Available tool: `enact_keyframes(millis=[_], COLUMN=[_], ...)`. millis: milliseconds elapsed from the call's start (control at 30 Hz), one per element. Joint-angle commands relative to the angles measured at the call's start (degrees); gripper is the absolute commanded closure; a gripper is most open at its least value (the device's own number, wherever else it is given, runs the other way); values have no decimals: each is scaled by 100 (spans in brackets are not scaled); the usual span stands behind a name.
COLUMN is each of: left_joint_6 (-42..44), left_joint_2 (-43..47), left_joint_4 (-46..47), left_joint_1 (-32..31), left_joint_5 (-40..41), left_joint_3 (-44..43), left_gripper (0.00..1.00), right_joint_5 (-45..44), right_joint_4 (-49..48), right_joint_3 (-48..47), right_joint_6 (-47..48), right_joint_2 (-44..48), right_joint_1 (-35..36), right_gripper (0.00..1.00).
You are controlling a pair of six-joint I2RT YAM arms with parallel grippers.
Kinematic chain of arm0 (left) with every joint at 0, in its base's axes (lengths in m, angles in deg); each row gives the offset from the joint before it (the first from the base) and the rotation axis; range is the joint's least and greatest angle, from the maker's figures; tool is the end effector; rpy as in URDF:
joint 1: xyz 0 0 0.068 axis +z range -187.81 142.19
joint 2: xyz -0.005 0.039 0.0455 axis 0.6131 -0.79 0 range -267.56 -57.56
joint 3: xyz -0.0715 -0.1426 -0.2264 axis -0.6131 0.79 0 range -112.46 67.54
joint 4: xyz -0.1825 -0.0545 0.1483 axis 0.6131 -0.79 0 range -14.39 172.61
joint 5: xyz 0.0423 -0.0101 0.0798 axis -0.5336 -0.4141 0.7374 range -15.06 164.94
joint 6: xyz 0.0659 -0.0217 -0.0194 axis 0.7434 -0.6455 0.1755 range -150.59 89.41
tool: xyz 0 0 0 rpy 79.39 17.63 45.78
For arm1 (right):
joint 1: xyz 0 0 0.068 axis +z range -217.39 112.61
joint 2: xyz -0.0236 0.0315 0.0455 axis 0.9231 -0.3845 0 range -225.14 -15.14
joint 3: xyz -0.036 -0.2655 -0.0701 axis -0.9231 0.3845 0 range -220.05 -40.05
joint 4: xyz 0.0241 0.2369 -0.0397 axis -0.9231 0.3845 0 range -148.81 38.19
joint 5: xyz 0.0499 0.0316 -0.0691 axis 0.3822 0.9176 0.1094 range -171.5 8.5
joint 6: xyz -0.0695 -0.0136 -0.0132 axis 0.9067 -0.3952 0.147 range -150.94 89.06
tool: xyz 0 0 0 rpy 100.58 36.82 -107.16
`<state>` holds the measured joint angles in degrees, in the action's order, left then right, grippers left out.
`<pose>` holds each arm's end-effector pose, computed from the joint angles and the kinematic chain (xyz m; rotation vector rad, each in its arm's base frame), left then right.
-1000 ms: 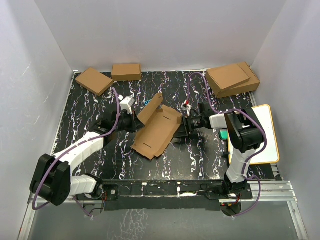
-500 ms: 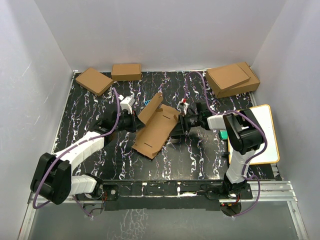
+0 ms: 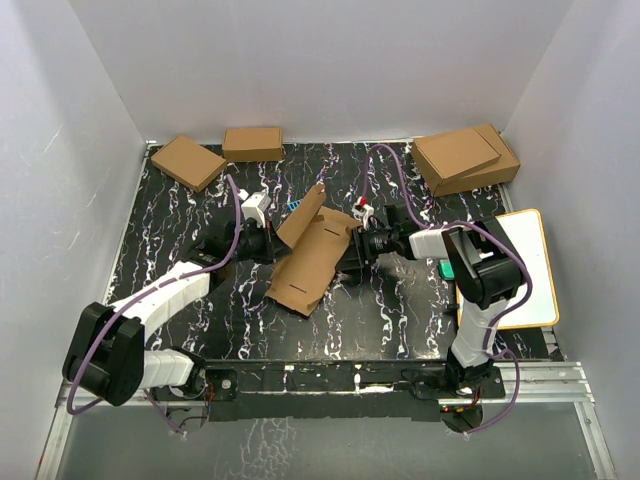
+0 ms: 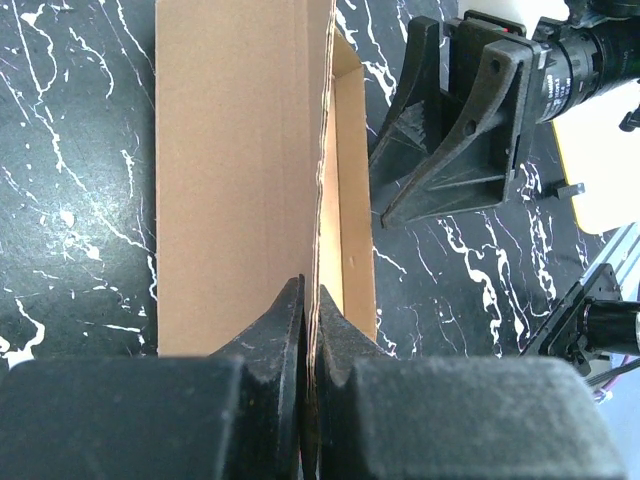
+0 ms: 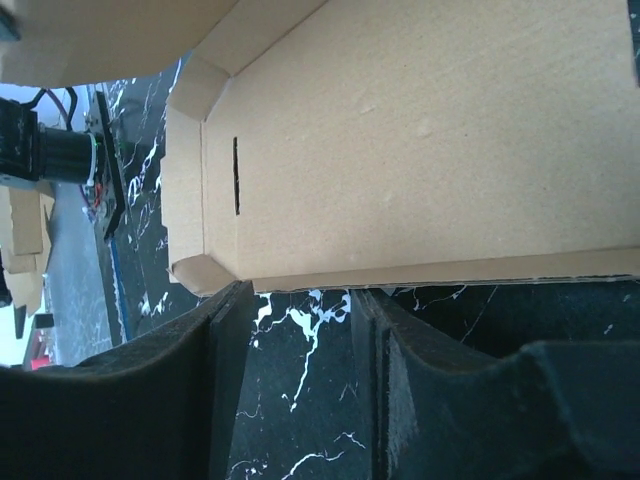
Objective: Fold the paper box
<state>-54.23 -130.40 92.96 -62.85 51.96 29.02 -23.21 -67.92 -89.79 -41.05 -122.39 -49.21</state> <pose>0.2410 -0.1383 0.2411 0.2974 2.0583 -0.9342 0.3073 0.1542 0.1347 -0.6465 2.2554 1.4541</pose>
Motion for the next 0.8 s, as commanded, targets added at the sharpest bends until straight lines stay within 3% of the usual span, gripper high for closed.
enact_keyframes(millis=[0,100,500,633,767], left_joint_6=[-84,-79,-77,-84,-71], left_joint_2=[-38,-29,-93,-87,-28], left_joint_4=[-103,-95,-32,-11,-29], left_joint_1=[-68,-64,-63,-62,-63], left_joint_5=[-250,-251,-362,-440,-469], left_joint_3=[-110,-87,-144,-168,-189], left_gripper=[100,100,100,100,100], right_joint_5=[-207,-99,-65,-683,-825], right_joint_4=[-474,-606,-791,-128,-6], right_joint_3=[-273,-246,-242,-543,-556], right_joint_6=[-490,-661,-1069,-910,-933], right_joint_2=[-112,-107,-224,-503,-523], right_joint_1=[141,212,305,322,321], right_gripper=[54,64,63,73,75])
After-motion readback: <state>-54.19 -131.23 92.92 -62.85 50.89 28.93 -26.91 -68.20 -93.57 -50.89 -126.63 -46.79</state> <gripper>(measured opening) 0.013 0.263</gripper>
